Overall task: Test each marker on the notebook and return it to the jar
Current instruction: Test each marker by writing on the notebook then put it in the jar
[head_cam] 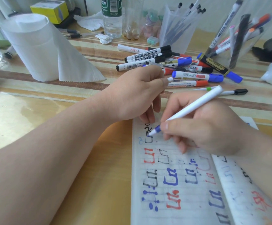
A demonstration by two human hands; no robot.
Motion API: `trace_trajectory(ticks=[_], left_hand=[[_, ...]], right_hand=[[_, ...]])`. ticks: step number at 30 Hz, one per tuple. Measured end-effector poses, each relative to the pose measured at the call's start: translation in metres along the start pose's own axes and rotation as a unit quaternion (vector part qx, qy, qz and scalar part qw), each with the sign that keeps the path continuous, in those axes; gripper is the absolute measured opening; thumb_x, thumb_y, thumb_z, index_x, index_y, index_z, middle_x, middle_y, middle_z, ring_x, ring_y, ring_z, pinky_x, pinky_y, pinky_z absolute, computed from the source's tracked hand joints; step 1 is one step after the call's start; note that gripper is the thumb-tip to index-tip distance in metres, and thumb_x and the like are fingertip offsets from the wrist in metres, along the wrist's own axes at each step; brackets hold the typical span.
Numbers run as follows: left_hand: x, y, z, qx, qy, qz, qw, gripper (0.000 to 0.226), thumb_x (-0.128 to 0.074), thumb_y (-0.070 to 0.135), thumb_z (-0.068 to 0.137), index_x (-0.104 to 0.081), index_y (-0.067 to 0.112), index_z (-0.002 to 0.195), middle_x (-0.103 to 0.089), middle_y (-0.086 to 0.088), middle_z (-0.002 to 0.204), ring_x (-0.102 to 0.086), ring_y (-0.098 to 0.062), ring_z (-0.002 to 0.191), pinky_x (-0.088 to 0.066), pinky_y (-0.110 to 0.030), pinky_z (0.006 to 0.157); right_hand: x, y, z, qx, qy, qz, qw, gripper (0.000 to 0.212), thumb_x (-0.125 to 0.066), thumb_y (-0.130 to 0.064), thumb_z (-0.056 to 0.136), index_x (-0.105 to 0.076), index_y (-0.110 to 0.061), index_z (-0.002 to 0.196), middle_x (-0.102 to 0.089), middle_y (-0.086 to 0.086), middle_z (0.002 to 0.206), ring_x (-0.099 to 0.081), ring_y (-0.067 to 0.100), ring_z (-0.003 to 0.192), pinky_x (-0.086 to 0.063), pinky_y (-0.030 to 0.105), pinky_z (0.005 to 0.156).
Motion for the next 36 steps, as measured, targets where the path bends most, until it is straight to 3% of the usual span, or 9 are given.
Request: trace_trajectory(ticks=[2, 5, 11, 15, 21, 28, 31, 36], left_hand=[[-0.001, -0.001, -0.002, -0.007, -0.003, 0.003, 1.0, 0.026, -0.049, 0.03, 0.108, -0.055, 0.013, 0.09, -0.072, -0.005, 0.072, -0.072, -0.033, 0.053, -0.059, -0.042, 0.047], [-0.001, 0.001, -0.004, -0.039, 0.001, 0.026, 0.999, 0.019, -0.051, 0.034, 0.107, -0.057, 0.02, 0.095, -0.074, 0.0, 0.081, -0.072, -0.029, 0.052, -0.06, -0.041, 0.045], [-0.005, 0.002, -0.007, -0.073, 0.01, 0.019, 0.997, 0.01, -0.057, 0.045, 0.098, -0.057, 0.039, 0.09, -0.072, 0.005, 0.081, -0.073, -0.025, 0.054, -0.059, -0.039, 0.046], [-0.007, 0.004, -0.007, -0.084, 0.01, 0.028, 0.996, 0.011, -0.058, 0.05, 0.092, -0.057, 0.039, 0.093, -0.073, 0.006, 0.082, -0.073, -0.022, 0.054, -0.06, -0.037, 0.045], [-0.011, 0.005, -0.007, -0.104, 0.018, 0.027, 0.994, 0.008, -0.062, 0.038, 0.098, -0.061, 0.036, 0.091, -0.071, 0.005, 0.076, -0.071, -0.021, 0.051, -0.058, -0.042, 0.043], [-0.013, 0.008, -0.011, -0.144, 0.072, 0.05, 0.986, 0.018, -0.063, 0.031, 0.1, -0.062, 0.031, 0.081, -0.071, 0.011, 0.068, -0.064, -0.012, 0.042, -0.049, -0.022, 0.042], [-0.013, 0.007, -0.012, -0.14, 0.074, 0.052, 0.986, 0.021, -0.062, 0.027, 0.102, -0.062, 0.027, 0.08, -0.07, 0.004, 0.063, -0.065, -0.013, 0.043, -0.049, -0.022, 0.044], [-0.013, 0.006, -0.013, -0.144, 0.061, 0.081, 0.984, 0.022, -0.059, 0.028, 0.103, -0.061, 0.026, 0.081, -0.07, 0.009, 0.066, -0.069, -0.011, 0.049, -0.054, -0.023, 0.048]], right_hand=[[0.017, -0.002, 0.003, 0.023, 0.061, 0.091, 0.994, 0.009, -0.065, -0.005, 0.068, -0.063, -0.01, 0.061, -0.057, 0.017, 0.054, -0.043, 0.025, 0.036, -0.032, 0.024, 0.036], [0.046, -0.001, 0.006, 0.037, 0.176, 0.232, 0.956, 0.012, -0.055, -0.002, 0.067, -0.055, -0.01, 0.059, -0.042, 0.015, 0.052, -0.028, 0.018, 0.044, -0.023, 0.019, 0.04], [0.058, 0.009, 0.008, 0.027, 0.254, 0.315, 0.914, 0.011, -0.057, -0.002, 0.072, -0.051, -0.008, 0.065, -0.046, 0.012, 0.054, -0.032, 0.017, 0.047, -0.022, 0.017, 0.039], [0.06, 0.011, 0.008, 0.025, 0.253, 0.324, 0.911, 0.01, -0.058, -0.003, 0.071, -0.051, -0.007, 0.065, -0.048, 0.012, 0.054, -0.033, 0.018, 0.046, -0.023, 0.017, 0.039], [0.054, 0.011, 0.008, 0.016, 0.197, 0.303, 0.932, 0.013, -0.059, -0.002, 0.072, -0.06, -0.011, 0.062, -0.051, 0.014, 0.054, -0.038, 0.018, 0.045, -0.025, 0.018, 0.038], [0.05, 0.006, 0.009, 0.023, 0.13, 0.291, 0.948, 0.012, -0.07, -0.008, 0.081, -0.07, -0.009, 0.069, -0.062, 0.015, 0.063, -0.048, 0.016, 0.048, -0.03, 0.019, 0.036], [0.046, 0.006, 0.009, 0.018, 0.127, 0.292, 0.948, 0.016, -0.073, -0.011, 0.082, -0.068, -0.011, 0.066, -0.06, 0.012, 0.062, -0.047, 0.014, 0.047, -0.03, 0.018, 0.035], [0.043, 0.009, 0.011, -0.021, 0.142, 0.29, 0.946, 0.016, -0.071, -0.015, 0.078, -0.066, -0.011, 0.063, -0.056, 0.01, 0.058, -0.043, 0.014, 0.045, -0.029, 0.017, 0.035]])
Point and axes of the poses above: each hand's wrist, its own z-axis towards the middle knuckle, its own x-axis out of the back of the hand, y = z × x, the point moved 4 cm from there along z, towards the middle knuckle
